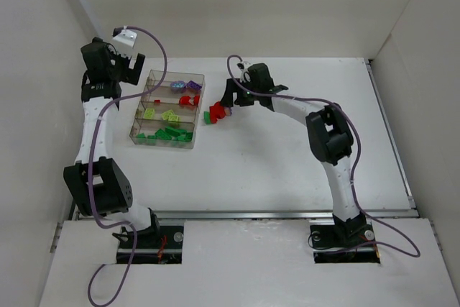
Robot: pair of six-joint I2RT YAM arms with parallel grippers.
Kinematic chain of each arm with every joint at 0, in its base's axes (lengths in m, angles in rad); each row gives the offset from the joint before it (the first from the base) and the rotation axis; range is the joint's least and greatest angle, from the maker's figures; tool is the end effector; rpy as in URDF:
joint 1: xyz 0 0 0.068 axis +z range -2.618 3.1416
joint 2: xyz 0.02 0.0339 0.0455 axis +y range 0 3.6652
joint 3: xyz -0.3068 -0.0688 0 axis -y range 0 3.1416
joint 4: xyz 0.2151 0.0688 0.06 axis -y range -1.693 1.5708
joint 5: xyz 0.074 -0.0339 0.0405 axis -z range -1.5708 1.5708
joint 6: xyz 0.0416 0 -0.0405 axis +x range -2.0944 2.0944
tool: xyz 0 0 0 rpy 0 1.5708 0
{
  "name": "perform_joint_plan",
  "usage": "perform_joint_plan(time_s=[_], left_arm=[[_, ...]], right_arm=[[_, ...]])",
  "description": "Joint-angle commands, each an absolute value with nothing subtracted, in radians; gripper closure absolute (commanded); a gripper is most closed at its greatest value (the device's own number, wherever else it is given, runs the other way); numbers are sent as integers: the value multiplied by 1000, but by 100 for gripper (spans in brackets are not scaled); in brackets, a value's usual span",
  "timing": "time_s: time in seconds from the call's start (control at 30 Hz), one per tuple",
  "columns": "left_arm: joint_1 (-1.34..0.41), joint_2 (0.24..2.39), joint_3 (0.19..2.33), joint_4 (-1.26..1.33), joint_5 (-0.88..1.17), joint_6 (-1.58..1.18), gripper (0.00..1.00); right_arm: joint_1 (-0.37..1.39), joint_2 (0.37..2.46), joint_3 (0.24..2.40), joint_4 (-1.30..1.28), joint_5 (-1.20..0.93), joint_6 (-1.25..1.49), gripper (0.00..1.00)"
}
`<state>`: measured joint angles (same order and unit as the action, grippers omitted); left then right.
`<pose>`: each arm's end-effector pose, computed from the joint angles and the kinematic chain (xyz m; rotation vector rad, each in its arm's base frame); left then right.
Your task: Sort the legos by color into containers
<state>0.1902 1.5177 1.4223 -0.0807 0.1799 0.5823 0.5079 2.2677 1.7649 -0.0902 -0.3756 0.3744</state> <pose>0.3320 0.0563 0.4390 0.4724 1.6971 0.4076 0.4537 0.2700 0.2347 -0.3770 2.2299 0.8977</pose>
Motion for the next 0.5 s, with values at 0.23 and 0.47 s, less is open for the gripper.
perform_joint_plan(time_s=[0.23,0.47], left_arm=[[192,1559,1473,-114,317,474,0],[172,1577,1479,-153,382,512,0]], right_arm=[[529,2290,1822,-72,-279,411,29],[529,2319,1812,-72,-256,411,45]])
